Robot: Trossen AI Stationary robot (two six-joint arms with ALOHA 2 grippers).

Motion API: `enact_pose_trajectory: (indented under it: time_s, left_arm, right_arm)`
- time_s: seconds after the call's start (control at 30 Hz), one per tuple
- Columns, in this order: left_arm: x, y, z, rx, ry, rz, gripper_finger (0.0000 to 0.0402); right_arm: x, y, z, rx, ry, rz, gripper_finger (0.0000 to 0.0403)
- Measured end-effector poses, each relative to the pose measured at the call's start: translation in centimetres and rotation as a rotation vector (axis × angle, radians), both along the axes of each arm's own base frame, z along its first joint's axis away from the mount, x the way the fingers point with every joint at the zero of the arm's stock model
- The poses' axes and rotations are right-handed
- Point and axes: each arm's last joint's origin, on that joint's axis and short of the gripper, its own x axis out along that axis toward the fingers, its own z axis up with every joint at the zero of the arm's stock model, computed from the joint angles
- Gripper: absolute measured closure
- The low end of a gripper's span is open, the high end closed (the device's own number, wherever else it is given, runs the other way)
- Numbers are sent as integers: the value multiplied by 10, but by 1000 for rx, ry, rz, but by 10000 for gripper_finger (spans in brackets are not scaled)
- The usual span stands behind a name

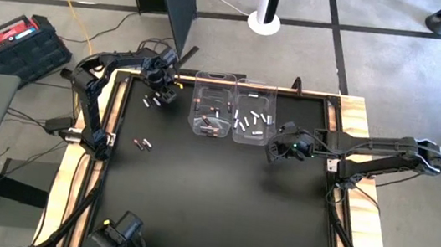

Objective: Sort batteries
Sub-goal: Put the white battery into the right transparent bin

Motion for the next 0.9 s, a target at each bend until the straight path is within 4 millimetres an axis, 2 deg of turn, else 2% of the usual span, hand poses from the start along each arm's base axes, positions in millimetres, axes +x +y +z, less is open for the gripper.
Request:
enact_pose_trajectory:
  time_s: [0.9]
  left_arm:
    - [-1, -2, 0, -19, 4, -1, 155]
  right_arm:
    - [0, 0, 0, 1, 0, -1, 276]
